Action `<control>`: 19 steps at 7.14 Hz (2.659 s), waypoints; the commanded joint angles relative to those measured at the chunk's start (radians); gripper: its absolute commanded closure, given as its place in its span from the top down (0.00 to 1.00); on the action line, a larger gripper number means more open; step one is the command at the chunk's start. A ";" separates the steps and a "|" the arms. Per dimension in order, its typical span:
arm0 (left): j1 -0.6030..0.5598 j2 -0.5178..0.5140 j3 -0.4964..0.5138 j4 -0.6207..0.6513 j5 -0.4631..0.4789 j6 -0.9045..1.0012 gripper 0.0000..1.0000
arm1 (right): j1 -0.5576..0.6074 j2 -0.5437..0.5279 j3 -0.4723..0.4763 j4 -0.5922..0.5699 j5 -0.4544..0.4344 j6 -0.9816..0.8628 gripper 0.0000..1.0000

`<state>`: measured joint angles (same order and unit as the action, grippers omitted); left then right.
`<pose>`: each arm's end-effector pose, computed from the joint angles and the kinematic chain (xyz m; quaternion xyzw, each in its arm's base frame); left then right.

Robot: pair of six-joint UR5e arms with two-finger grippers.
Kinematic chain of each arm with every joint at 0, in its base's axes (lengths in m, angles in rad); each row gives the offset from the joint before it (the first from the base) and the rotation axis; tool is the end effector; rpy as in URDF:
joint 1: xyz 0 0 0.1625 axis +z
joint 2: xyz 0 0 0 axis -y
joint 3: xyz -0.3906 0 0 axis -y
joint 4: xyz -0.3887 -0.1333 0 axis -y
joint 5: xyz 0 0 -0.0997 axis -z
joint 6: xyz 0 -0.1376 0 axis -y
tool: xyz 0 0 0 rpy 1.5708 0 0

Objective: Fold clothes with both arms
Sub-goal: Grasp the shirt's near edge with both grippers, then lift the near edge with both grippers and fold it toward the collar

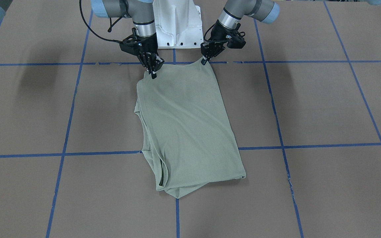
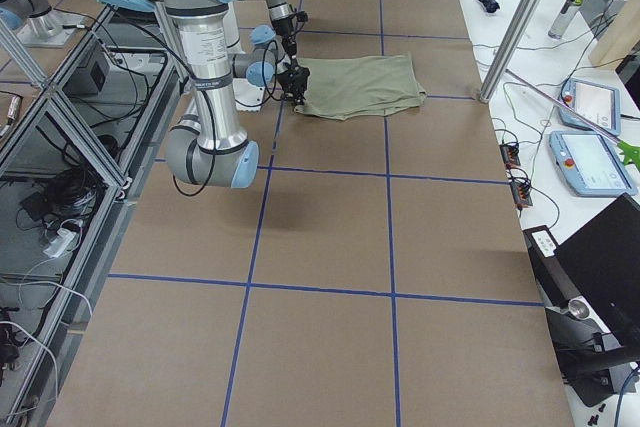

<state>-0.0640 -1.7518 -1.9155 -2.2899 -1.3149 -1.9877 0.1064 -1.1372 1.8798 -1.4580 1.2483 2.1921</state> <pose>0.5527 -0.2039 0.2998 0.0006 0.5874 -0.2642 0.7649 -0.5921 -0.2412 0.2645 0.0370 -0.4331 0.3819 0.8156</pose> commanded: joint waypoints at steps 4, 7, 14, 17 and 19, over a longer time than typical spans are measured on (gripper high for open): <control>-0.036 0.055 -0.362 0.228 -0.163 0.165 0.00 | -0.034 0.011 0.321 -0.249 -0.015 0.003 0.00; -0.103 0.038 -0.596 0.483 -0.300 0.167 0.00 | -0.080 0.104 0.561 -0.560 -0.009 0.005 0.00; -0.402 -0.164 -0.234 0.486 -0.302 0.453 0.00 | 0.188 0.220 0.086 -0.229 0.003 -0.178 0.00; -0.428 -0.233 -0.075 0.471 -0.297 0.481 0.00 | 0.234 0.313 -0.065 -0.228 0.036 -0.192 0.00; -0.425 -0.249 -0.010 0.451 -0.296 0.481 0.00 | 0.254 0.333 -0.198 -0.085 0.036 -0.219 0.00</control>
<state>-0.4896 -1.9911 -1.9676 -1.8236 -1.6117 -1.5074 0.3465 -0.8139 1.7690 -1.6419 1.2832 1.9920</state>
